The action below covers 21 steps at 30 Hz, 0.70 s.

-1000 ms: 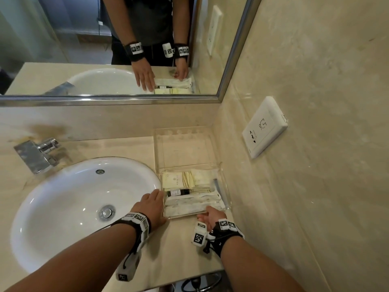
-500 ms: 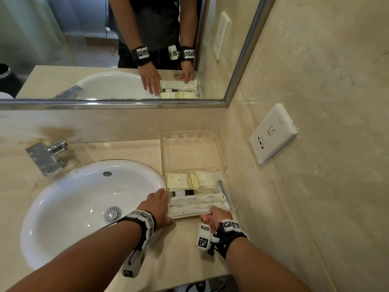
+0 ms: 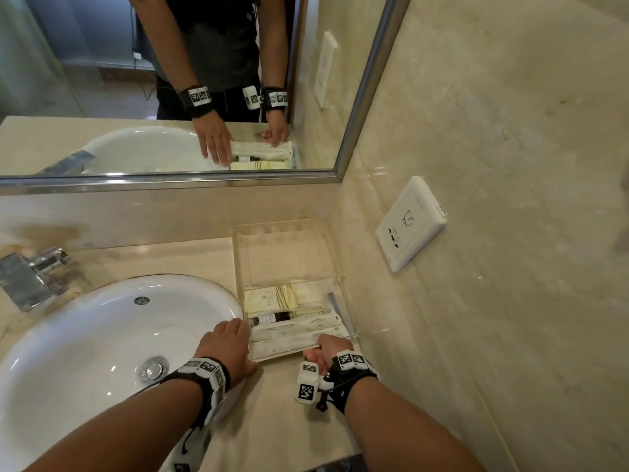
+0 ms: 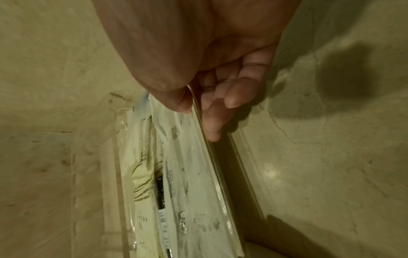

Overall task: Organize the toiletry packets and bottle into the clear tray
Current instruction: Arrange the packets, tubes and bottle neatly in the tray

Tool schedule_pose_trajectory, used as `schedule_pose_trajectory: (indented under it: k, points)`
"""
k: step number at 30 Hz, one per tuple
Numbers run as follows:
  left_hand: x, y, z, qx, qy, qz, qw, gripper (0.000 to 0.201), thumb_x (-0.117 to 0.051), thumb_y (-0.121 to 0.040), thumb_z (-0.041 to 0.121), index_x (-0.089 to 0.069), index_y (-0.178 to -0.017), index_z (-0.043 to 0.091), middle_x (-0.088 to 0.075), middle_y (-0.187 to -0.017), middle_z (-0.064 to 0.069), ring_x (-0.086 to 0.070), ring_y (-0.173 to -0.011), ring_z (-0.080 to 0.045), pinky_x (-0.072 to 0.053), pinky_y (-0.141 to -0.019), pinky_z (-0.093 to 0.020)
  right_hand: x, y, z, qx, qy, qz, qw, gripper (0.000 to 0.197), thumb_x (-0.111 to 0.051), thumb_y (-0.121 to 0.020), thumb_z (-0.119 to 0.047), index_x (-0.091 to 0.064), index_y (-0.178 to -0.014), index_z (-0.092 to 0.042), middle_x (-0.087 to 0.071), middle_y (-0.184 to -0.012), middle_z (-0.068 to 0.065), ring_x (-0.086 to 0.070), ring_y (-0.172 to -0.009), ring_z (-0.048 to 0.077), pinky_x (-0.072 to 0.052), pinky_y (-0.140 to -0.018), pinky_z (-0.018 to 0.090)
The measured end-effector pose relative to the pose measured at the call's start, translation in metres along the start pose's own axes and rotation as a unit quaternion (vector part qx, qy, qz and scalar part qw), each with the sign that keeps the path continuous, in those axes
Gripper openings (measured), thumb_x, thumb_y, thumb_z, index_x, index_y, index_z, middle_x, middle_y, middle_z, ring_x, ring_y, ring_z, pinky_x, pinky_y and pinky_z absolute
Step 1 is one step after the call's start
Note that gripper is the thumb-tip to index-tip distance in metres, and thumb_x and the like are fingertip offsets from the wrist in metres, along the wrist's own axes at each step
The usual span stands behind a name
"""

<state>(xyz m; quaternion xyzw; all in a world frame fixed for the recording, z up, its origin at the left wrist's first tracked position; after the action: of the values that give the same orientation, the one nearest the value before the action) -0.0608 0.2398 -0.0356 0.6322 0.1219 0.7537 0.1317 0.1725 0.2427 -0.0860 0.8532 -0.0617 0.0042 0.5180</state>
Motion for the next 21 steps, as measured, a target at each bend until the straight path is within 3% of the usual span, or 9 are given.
schedule_pose_trajectory:
  k: [6,10,12,15,17,19,21]
  points:
    - [0.001,-0.003,0.002,0.001,-0.031,0.011,0.999,0.087,-0.061,-0.075,0.064,-0.032,-0.143,0.018,-0.044,-0.138,0.001,-0.042,-0.126,-0.021,-0.044,-0.099,-0.036,-0.003,0.000,-0.004,0.006,-0.015,-0.003,1.000,0.022,-0.046,-0.103,-0.004,-0.045,-0.083,-0.012,-0.062,-0.041,-0.005,-0.064,-0.073,0.019,-0.058,-0.055,0.024]
    - [-0.002,-0.004,0.005,-0.001,-0.039,0.017,0.999,0.090,-0.061,-0.075,0.065,-0.031,-0.144,0.016,-0.042,-0.139,0.000,-0.040,-0.127,-0.022,-0.043,-0.099,-0.036,-0.001,-0.007,-0.004,-0.001,0.006,-0.007,1.000,0.020,-0.048,-0.103,-0.008,-0.048,-0.084,-0.013,-0.071,-0.068,0.003,-0.066,-0.075,0.018,-0.059,-0.066,0.028]
    - [-0.004,-0.005,0.005,-0.002,-0.040,0.021,0.999,0.090,-0.062,-0.075,0.064,-0.030,-0.145,0.016,-0.040,-0.140,0.000,-0.039,-0.127,-0.022,-0.043,-0.100,-0.036,-0.001,-0.011,-0.003,-0.002,0.017,-0.004,1.000,0.019,-0.048,-0.103,-0.008,-0.049,-0.085,-0.012,-0.072,-0.067,0.002,-0.067,-0.074,0.018,-0.058,-0.065,0.029]
    - [-0.005,-0.006,0.007,-0.007,-0.032,0.027,0.999,0.087,-0.064,-0.073,0.064,-0.033,-0.141,0.019,-0.041,-0.138,0.002,-0.039,-0.126,-0.021,-0.042,-0.100,-0.036,-0.001,-0.015,-0.004,-0.002,0.026,0.003,1.000,0.015,-0.047,-0.103,-0.010,-0.050,-0.088,-0.012,-0.065,-0.088,0.008,-0.068,-0.072,0.017,-0.058,-0.061,0.027]
    - [-0.006,-0.006,0.007,-0.013,-0.030,0.033,0.999,0.088,-0.064,-0.073,0.064,-0.032,-0.142,0.019,-0.039,-0.139,0.002,-0.037,-0.129,-0.021,-0.040,-0.102,-0.036,0.000,-0.018,-0.003,-0.003,0.024,0.011,1.000,0.019,-0.047,-0.103,-0.010,-0.049,-0.085,-0.013,-0.067,-0.082,0.008,-0.068,-0.070,0.017,-0.057,-0.061,0.027]
    - [-0.006,-0.004,0.008,-0.015,-0.025,0.044,0.999,0.091,-0.064,-0.074,0.064,-0.030,-0.144,0.017,-0.037,-0.142,0.002,-0.034,-0.132,-0.022,-0.039,-0.104,-0.036,0.002,-0.021,-0.003,-0.005,0.028,0.016,0.999,0.020,-0.046,-0.103,-0.010,-0.049,-0.084,-0.012,-0.070,-0.065,0.005,-0.067,-0.068,0.017,-0.056,-0.062,0.027]
    - [-0.007,-0.003,0.008,-0.017,-0.011,0.050,0.999,0.092,-0.065,-0.074,0.063,-0.028,-0.146,0.017,-0.036,-0.145,0.001,-0.032,-0.135,-0.022,-0.037,-0.107,-0.037,0.003,-0.022,-0.003,-0.008,0.031,0.023,0.999,0.015,-0.045,-0.103,-0.010,-0.051,-0.090,-0.009,-0.070,-0.072,0.007,-0.067,-0.068,0.018,-0.056,-0.061,0.028]
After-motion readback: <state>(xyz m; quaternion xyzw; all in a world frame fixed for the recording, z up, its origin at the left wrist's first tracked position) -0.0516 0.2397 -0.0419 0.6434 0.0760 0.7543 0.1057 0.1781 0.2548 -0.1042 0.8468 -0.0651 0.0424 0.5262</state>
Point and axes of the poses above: each hand's wrist, its own y-axis away from the middle knuckle, its own x-axis out of the back of the hand, z = x × y, the point moved 9 cm from there along -y, towards the middle knuckle
